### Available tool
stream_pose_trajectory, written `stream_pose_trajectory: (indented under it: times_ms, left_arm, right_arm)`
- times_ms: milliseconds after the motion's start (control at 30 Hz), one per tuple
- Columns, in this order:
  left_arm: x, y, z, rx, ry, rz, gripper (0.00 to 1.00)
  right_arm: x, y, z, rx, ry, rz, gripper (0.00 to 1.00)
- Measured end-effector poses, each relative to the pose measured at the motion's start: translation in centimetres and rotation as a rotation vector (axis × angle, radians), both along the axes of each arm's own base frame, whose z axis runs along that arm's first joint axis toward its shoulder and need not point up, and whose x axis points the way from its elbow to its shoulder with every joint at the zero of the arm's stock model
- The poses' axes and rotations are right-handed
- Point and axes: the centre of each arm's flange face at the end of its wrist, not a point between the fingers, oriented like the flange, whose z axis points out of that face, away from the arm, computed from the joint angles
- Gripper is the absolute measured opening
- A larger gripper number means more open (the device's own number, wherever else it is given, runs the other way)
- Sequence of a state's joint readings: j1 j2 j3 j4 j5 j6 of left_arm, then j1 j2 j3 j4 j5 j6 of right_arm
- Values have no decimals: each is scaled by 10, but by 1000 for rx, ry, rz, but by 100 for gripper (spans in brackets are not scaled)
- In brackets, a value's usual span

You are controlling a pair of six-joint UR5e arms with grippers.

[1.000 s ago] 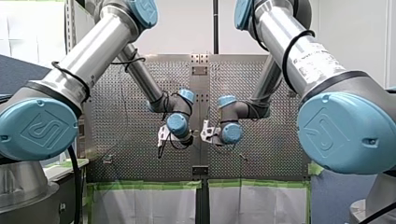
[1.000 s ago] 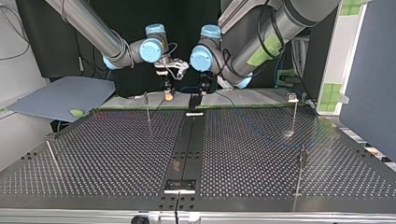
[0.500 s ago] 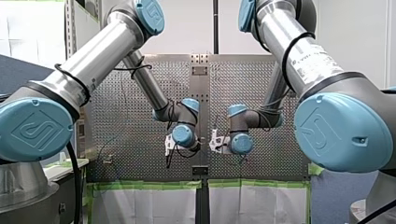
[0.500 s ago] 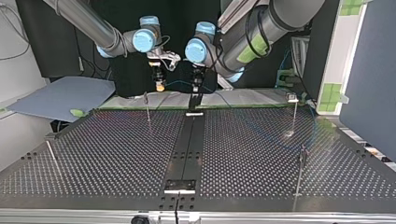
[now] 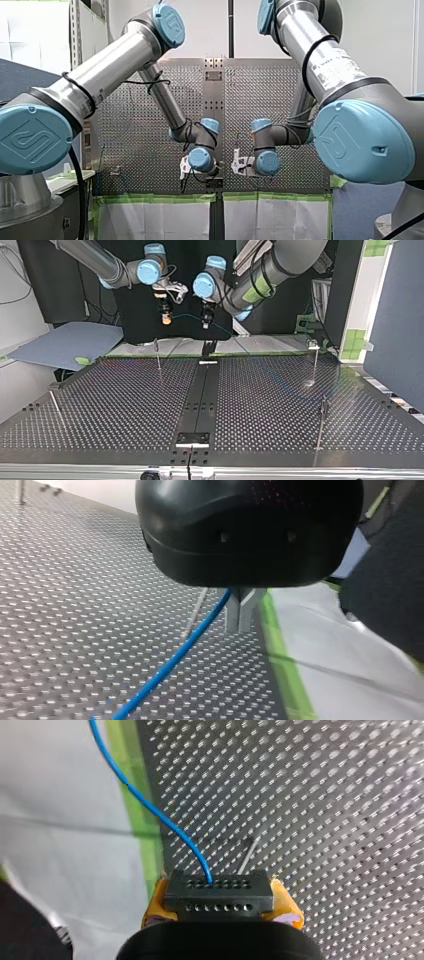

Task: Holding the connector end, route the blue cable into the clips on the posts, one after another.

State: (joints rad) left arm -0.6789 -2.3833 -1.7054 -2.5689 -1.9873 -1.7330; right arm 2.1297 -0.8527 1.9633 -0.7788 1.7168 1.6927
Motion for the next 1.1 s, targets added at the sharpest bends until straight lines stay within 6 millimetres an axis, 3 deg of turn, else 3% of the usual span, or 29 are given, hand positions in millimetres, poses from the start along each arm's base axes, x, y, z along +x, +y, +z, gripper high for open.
stream_pose_trajectory:
  times_ms: [200,333,767,1100]
  left_arm:
    - [-6,-6,-10,-4,-19,6,0]
    - [-6,-14,-8,-17,-48,17,0]
    - [-5,-54,-24,-52,-107,42,0]
    - [0,-78,-11,-118,-192,83,0]
  right_arm:
    - [-24,15,-12,32,36,-43,0]
    - [-32,14,-14,30,47,-78,0]
    - [-54,-21,-10,-34,-23,-105,0]
    - [-83,-47,-17,-32,-48,-108,0]
